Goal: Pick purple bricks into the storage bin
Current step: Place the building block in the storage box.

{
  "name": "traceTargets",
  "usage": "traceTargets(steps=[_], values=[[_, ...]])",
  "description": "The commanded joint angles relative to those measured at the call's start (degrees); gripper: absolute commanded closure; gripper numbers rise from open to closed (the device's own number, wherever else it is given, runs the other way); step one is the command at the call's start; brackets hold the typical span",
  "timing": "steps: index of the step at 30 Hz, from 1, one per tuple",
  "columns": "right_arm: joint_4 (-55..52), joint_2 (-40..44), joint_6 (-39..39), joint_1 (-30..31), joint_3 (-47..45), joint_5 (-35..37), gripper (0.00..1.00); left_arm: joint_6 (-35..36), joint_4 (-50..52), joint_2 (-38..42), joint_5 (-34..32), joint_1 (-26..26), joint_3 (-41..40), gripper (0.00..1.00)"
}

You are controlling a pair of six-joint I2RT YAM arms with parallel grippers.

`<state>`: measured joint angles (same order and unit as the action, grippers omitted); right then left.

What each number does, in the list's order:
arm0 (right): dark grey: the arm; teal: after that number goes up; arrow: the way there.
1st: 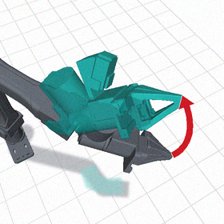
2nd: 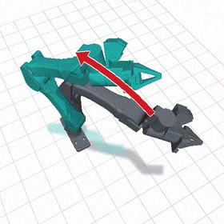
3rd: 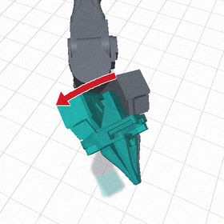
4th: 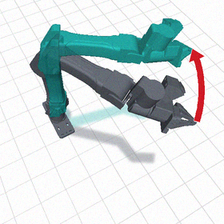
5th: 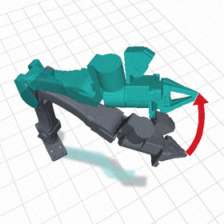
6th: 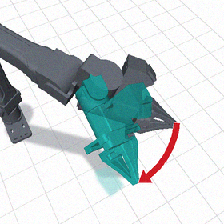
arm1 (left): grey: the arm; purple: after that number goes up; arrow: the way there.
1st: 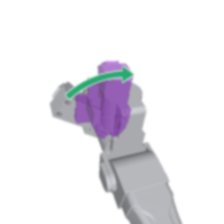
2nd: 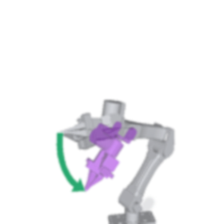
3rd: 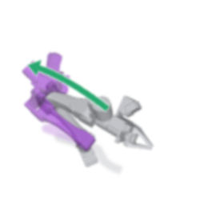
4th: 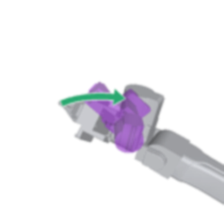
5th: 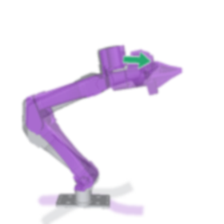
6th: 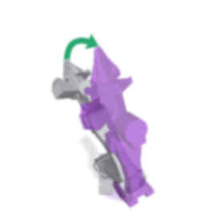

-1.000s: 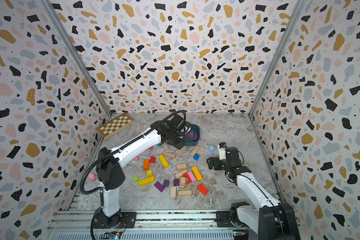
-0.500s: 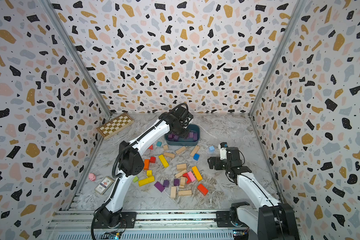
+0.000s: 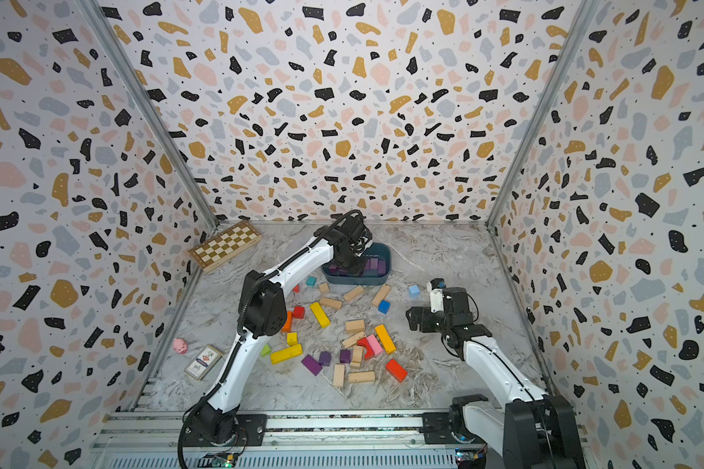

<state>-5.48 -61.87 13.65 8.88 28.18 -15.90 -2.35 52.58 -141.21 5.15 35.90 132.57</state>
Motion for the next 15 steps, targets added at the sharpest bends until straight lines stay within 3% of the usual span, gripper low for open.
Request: traceTargets(steps=[1, 15], values=[[0.2, 0.4, -0.1, -0.4, 0.0, -0.4, 0.05, -0.1, -2.0, -0.4, -0.1, 0.0, 0.6, 0.83], [0.2, 0.1, -0.1, -0.6, 0.1, -0.5, 0.05, -3.6, -4.9, -3.6, 0.5, -1.5, 0.0, 0.83]])
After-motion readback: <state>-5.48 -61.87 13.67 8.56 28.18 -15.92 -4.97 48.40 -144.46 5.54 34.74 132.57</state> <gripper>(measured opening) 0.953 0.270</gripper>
